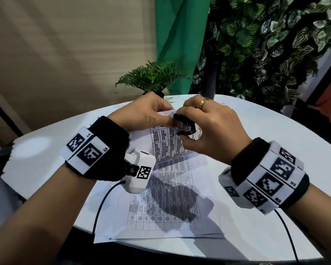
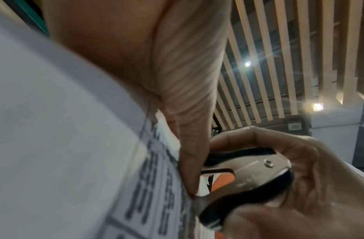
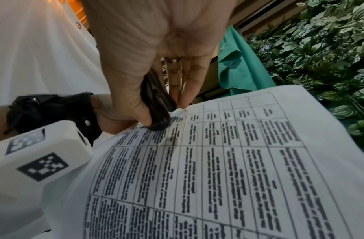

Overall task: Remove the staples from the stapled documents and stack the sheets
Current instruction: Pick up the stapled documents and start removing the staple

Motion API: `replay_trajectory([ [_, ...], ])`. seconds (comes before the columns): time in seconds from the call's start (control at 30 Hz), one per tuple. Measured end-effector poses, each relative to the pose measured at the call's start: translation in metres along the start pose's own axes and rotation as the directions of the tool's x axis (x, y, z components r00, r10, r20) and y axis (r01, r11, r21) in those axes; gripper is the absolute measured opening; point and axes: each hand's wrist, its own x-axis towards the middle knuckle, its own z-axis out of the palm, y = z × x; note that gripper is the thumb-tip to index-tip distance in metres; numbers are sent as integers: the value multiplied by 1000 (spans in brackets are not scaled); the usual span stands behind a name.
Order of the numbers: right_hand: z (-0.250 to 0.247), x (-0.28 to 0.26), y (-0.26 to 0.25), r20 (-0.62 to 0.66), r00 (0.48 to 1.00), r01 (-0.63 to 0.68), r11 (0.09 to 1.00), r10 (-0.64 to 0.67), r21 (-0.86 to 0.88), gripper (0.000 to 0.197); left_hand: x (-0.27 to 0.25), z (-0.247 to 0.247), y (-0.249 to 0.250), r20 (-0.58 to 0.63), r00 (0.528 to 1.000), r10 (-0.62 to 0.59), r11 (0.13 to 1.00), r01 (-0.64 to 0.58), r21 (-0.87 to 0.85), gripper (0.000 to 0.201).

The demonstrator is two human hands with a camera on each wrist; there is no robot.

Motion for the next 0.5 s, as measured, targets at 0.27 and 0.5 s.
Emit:
replay_trajectory([
  [0.27, -2, 3, -1, 75, 993, 90, 995, -86, -49, 32, 1, -9, 1, 112, 992, -56, 998, 51, 40, 11],
  [0.5, -3, 7, -1, 109, 980, 175, 982, -166, -74, 33, 6, -14, 2, 164, 982, -99, 993, 88, 73, 12],
])
